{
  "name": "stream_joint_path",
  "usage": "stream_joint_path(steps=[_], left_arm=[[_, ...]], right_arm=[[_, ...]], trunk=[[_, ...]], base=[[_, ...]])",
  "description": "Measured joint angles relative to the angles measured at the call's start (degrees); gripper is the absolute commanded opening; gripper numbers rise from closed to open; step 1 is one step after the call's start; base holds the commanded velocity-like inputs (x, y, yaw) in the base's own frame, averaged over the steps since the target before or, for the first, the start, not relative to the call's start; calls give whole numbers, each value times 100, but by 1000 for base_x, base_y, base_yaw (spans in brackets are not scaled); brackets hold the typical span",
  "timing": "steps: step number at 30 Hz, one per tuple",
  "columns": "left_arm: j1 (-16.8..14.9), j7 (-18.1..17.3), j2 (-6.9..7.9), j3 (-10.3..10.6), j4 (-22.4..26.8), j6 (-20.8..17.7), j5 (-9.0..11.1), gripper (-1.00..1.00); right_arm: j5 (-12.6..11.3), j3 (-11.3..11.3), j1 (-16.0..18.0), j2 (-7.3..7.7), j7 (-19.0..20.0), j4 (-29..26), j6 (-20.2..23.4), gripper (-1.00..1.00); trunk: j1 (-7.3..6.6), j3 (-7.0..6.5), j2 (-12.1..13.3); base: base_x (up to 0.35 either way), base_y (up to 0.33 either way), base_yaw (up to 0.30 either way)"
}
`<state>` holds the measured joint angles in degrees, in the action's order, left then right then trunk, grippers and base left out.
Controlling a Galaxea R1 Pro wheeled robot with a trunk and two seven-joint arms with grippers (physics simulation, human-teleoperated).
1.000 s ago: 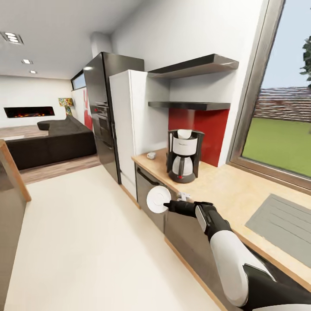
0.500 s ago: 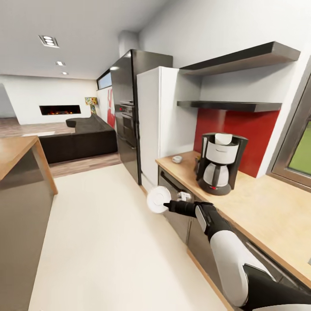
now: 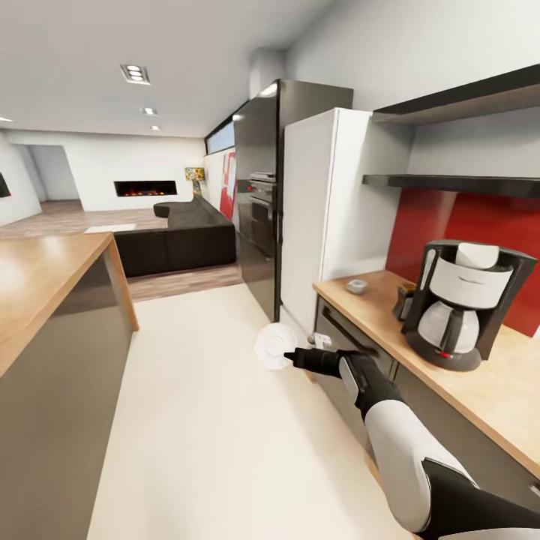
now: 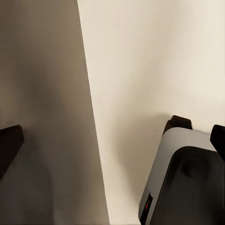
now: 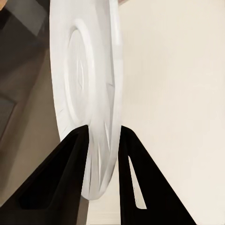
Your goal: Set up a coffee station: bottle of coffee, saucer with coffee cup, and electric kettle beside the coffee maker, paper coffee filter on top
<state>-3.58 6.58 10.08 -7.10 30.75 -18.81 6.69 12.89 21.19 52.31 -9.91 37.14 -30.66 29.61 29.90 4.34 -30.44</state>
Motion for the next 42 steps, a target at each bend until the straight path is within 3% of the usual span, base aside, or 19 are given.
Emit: stream_joint_path(steps=[27, 42], left_arm=[[-1, -7, -98, 1, -1, 3, -5, 100], [-1, -7, -103, 1, -1, 3, -9, 100]], right_arm=[[7, 7, 0, 0, 1, 0, -9, -100], [7, 4, 0, 0, 1, -15, -9, -100]], trunk=[[0, 1, 0], [0, 1, 0]], base=[[312, 144, 1], [317, 132, -107]])
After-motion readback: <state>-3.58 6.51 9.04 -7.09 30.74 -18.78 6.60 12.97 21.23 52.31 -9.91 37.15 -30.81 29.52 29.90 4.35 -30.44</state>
